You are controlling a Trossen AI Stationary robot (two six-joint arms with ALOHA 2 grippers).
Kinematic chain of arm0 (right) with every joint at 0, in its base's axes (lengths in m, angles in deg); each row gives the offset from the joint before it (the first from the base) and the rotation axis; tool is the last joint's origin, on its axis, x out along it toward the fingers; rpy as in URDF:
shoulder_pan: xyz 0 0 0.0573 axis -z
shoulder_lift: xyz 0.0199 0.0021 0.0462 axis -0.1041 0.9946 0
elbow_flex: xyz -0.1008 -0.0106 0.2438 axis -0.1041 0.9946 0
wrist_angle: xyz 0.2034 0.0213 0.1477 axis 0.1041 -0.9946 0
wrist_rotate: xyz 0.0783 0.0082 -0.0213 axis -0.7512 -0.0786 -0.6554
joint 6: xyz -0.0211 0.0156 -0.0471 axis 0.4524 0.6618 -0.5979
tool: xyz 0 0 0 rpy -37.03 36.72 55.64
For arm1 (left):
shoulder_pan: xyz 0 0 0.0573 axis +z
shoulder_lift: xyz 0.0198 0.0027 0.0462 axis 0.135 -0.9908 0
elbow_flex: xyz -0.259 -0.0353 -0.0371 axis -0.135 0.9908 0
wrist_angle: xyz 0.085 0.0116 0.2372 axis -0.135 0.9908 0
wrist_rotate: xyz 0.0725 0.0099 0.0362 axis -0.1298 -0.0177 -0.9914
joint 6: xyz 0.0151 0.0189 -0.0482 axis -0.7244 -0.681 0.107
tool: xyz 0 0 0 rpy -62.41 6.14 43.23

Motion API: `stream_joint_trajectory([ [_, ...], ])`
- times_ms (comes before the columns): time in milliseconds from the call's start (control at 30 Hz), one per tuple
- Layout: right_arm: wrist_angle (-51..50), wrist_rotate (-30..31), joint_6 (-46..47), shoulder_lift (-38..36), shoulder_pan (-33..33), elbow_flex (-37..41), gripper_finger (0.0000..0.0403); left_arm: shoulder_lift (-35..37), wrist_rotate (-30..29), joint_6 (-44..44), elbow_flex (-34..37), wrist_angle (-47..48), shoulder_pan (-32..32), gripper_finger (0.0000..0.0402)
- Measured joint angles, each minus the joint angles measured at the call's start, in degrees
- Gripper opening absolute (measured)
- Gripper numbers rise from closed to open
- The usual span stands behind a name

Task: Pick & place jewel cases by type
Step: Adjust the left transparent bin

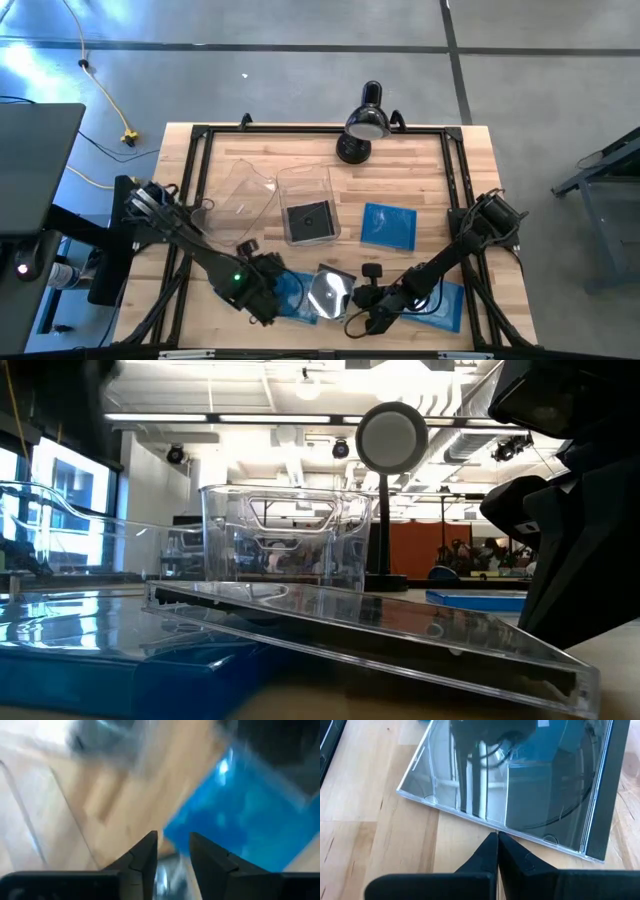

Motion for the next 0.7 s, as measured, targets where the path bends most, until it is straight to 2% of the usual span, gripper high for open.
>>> stream_joint_trajectory([
  [133, 0.02, -0.01, 0.00, 0.00, 0.00, 0.00, 0.0000, 2.83, 8.55, -5.47, 4.44, 5.29, 0.79, 0.0062],
  [367, 0.40, -0.01, 0.41, 0.00, 0.07, 0.03, 0.0000, 4.57, 9.79, -19.64, 4.96, 15.48, 0.81, 0.0023],
  [533, 0.67, -0.32, 0.61, 0.00, 0.07, 0.04, 0.0000, 8.24, 11.17, -18.57, 4.96, 18.77, 0.79, 0.0008],
  [700, 0.77, -0.32, 0.55, 0.00, 0.07, 0.04, 0.0000, 16.54, 9.82, -15.00, 6.03, 16.30, -0.39, 0.0001],
])
